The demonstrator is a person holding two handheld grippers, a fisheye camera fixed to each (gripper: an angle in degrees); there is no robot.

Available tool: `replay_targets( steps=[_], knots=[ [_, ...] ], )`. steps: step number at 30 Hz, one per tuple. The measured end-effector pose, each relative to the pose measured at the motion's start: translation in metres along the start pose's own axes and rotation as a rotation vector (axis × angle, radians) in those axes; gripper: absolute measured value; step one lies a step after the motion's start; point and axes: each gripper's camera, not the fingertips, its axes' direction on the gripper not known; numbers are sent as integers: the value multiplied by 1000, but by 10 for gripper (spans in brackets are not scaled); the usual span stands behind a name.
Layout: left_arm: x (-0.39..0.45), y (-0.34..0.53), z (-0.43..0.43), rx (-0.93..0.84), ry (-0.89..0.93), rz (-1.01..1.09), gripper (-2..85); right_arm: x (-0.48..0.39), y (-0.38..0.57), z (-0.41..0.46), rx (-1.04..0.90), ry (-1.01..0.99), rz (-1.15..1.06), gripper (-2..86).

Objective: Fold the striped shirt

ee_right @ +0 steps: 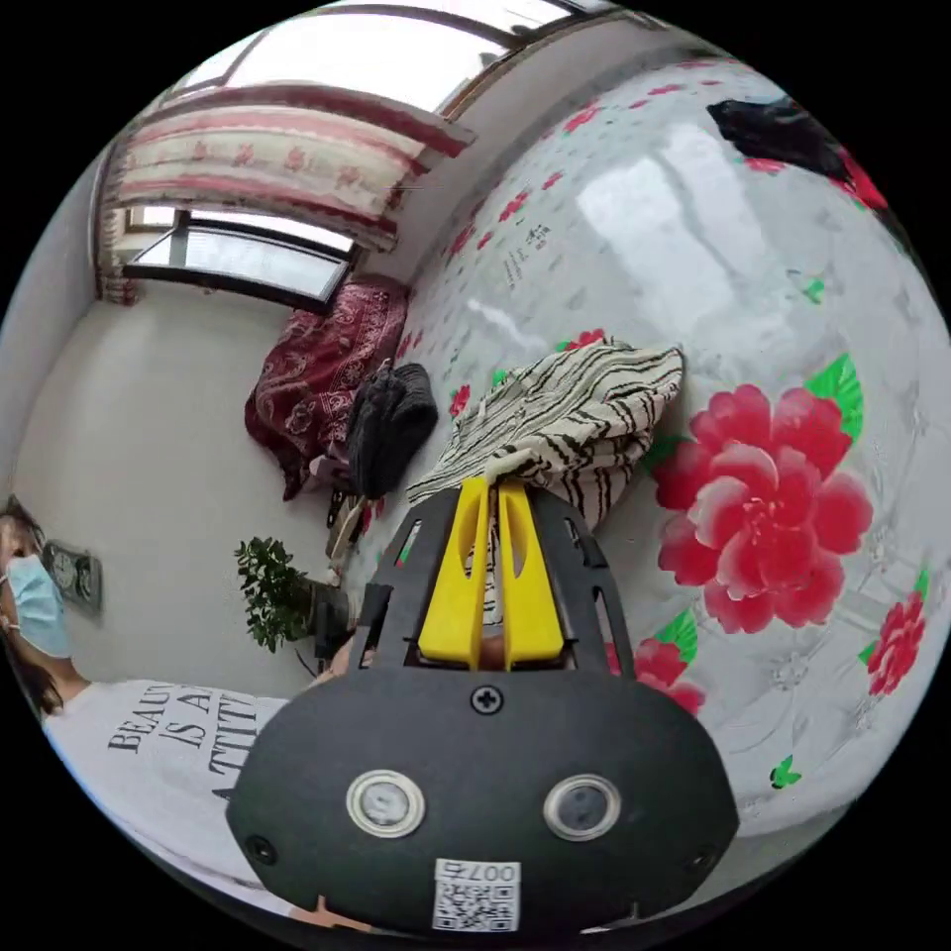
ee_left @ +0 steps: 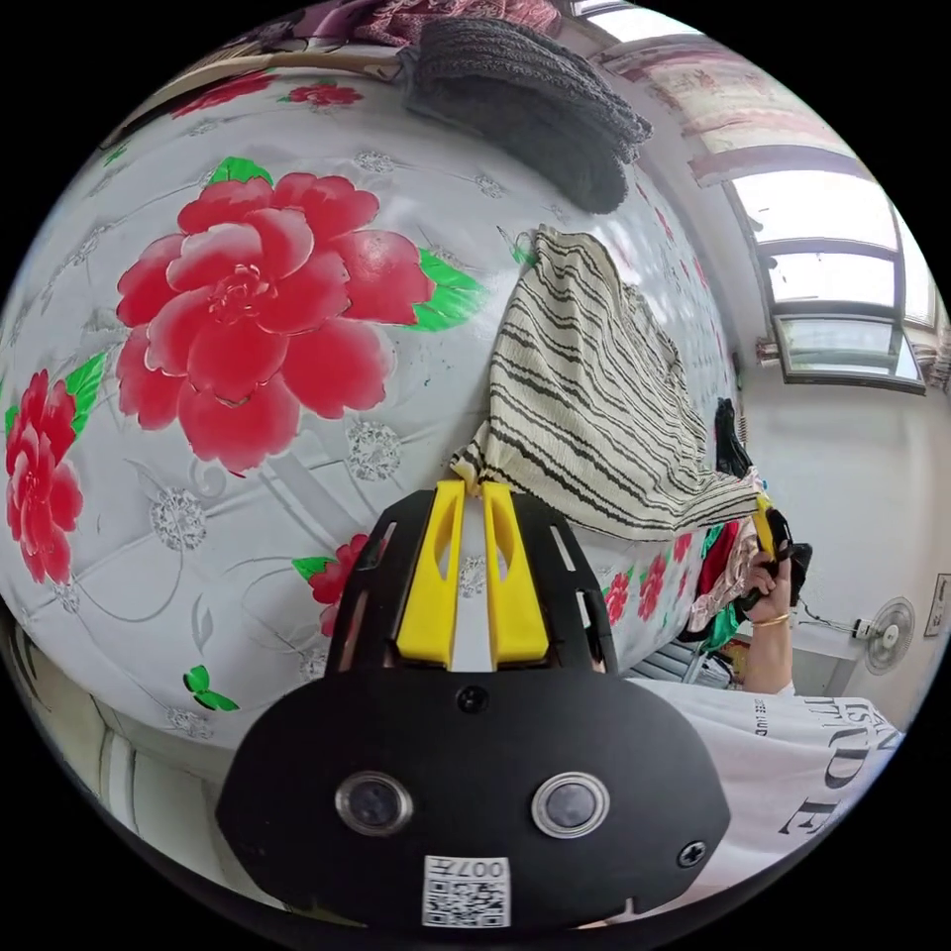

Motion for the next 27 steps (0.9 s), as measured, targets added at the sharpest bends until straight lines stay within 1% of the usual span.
replay_targets(
  steps=[2,3,5,6,7,9,11,13,15,17,18,20,21,22,23,24,26,27],
  knots=[
    [-12,3,-5,7,63,-10,69,-87,-26,50,-190,24,-311,-1],
    [-15,4,-7,11,77,-11,75,-107,-27,66,-236,31,-378,-1],
    [-27,9,-14,33,129,-11,92,-162,-15,133,-416,20,-577,1],
    [-29,11,-16,36,144,-12,96,-171,-9,150,-457,11,-608,2],
    [-35,13,-18,41,170,-17,102,-183,6,186,-537,-3,-646,4],
    [-44,17,-19,45,208,-25,107,-185,28,234,-630,-14,-647,10],
    [-53,21,-15,24,249,-43,113,-171,49,286,-766,14,-596,28],
    [-57,24,-13,9,266,-50,114,-158,54,298,-808,22,-559,40],
    [-58,26,-12,8,285,-45,115,-144,44,283,-762,-20,-512,47],
    [-56,26,-7,-12,309,-25,118,-114,18,243,-621,-18,-437,56],
    [-55,26,-6,-14,313,-22,119,-104,10,232,-580,-10,-406,58],
    [-53,23,-1,-11,348,-24,124,-51,-16,191,-445,-7,-232,68],
    [-53,22,0,-9,360,-29,127,-36,-20,183,-424,-12,-177,71],
    [-52,17,3,-8,387,-37,132,-5,-24,172,-399,-33,-70,77],
    [-51,10,6,-8,411,-41,134,21,-23,167,-395,-54,14,83],
    [-51,6,7,-12,420,-43,135,33,-20,167,-398,-63,50,85],
    [-46,-9,11,-32,443,-44,134,63,0,181,-469,-130,167,94],
    [-45,-12,12,-35,445,-45,133,65,7,187,-497,-155,183,95]
  ],
)
